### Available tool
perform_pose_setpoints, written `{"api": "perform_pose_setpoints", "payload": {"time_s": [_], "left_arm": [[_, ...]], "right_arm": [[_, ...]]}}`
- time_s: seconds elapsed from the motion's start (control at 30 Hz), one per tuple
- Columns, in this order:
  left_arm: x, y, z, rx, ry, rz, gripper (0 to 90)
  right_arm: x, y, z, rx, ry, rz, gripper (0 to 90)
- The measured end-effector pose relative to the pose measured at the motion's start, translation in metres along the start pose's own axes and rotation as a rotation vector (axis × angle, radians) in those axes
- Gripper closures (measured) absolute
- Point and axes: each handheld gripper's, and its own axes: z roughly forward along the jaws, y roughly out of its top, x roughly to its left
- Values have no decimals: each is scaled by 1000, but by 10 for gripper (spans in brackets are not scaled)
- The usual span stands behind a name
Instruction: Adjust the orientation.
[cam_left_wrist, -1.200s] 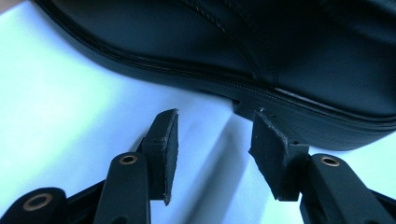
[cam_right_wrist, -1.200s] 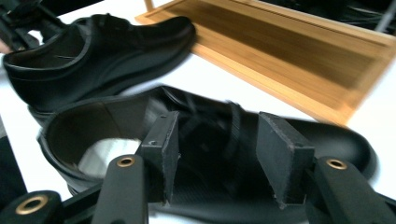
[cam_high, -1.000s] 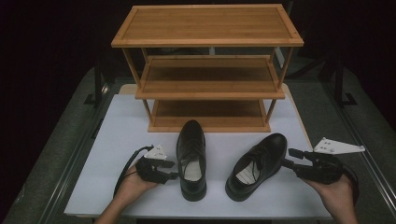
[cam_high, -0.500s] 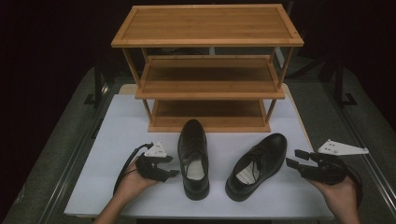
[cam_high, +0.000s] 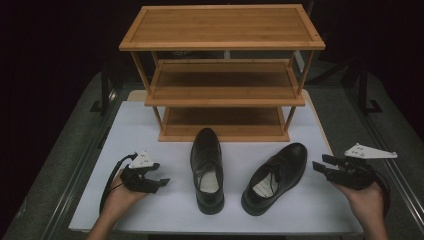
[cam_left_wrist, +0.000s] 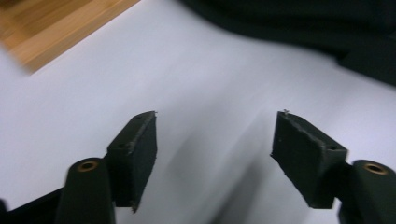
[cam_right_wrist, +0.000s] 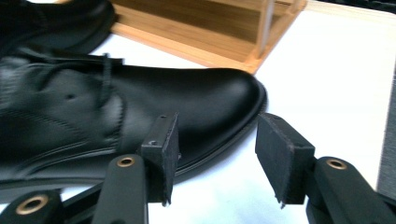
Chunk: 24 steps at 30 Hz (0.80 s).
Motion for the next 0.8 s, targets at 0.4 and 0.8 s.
{"api": "perform_pose_setpoints", "payload": {"time_s": [0.4,0.8], "left_arm": [[23,-44,-24,11,104,-111,181],[26,-48,-21,-21,100,-113,126]], "right_arm": [[-37,15,41,45,-51,10,785],[-52,20,82,93,-64,31,899]]}}
